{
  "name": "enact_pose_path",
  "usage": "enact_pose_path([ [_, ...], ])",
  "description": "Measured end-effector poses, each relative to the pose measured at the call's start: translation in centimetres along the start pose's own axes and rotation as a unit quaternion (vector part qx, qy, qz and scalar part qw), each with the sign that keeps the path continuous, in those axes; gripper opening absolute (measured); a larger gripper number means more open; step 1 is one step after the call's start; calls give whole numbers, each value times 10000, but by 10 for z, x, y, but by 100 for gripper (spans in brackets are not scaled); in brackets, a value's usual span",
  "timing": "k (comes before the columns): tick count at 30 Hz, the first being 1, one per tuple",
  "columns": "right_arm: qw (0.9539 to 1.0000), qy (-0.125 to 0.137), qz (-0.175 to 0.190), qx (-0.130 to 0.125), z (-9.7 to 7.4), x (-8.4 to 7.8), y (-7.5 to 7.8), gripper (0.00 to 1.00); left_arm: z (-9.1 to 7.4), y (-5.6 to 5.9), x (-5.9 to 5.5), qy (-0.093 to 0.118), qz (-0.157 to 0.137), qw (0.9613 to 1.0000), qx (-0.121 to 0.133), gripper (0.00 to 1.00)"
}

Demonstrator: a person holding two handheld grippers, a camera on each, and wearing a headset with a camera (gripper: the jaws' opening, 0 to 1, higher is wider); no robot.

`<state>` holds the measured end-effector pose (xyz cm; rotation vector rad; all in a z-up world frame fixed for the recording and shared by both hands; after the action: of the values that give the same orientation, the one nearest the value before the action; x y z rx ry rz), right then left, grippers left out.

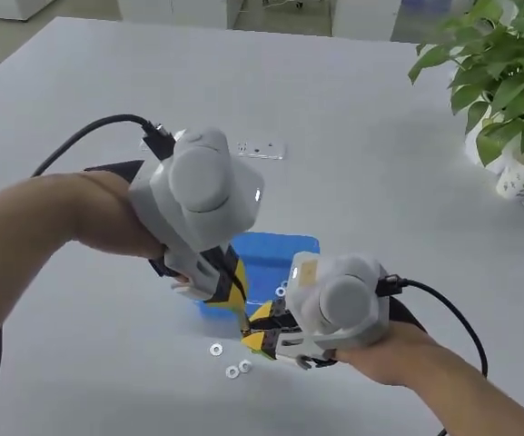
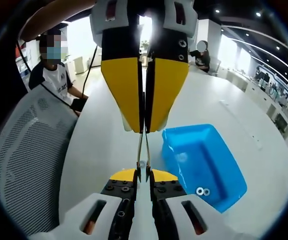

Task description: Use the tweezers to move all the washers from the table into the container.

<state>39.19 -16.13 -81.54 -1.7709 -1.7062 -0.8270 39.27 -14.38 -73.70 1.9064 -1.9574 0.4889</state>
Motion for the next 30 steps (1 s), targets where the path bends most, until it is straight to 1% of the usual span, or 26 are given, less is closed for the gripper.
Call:
enact_pose_path([
  [3, 10000, -2, 3, 47, 2, -1, -4, 11, 2, 4, -1, -11, -18, 10000, -25, 5],
  [13, 9998, -24, 62, 189, 10, -7, -13, 12, 10, 10, -8, -23, -98, 9999, -96, 5],
  [20, 9996, -49, 99, 250, 13, -11, -17, 12, 15, 12, -11, 8, -146, 9998, -125, 5],
  [30, 9995, -93, 112, 295, 16, -16, -19, 12, 21, 14, -13, 9, -168, 9998, -146, 5],
])
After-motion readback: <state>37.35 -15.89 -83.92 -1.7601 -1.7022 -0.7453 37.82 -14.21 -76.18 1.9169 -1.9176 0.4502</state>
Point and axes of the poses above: the centre of the closed fingertips' face, and the gripper's own axes: z roughly forward along the fingers, y roughly to its right, x roughly out of its top, the point moved 3 cm from there along -z, roughly backward along the fingers
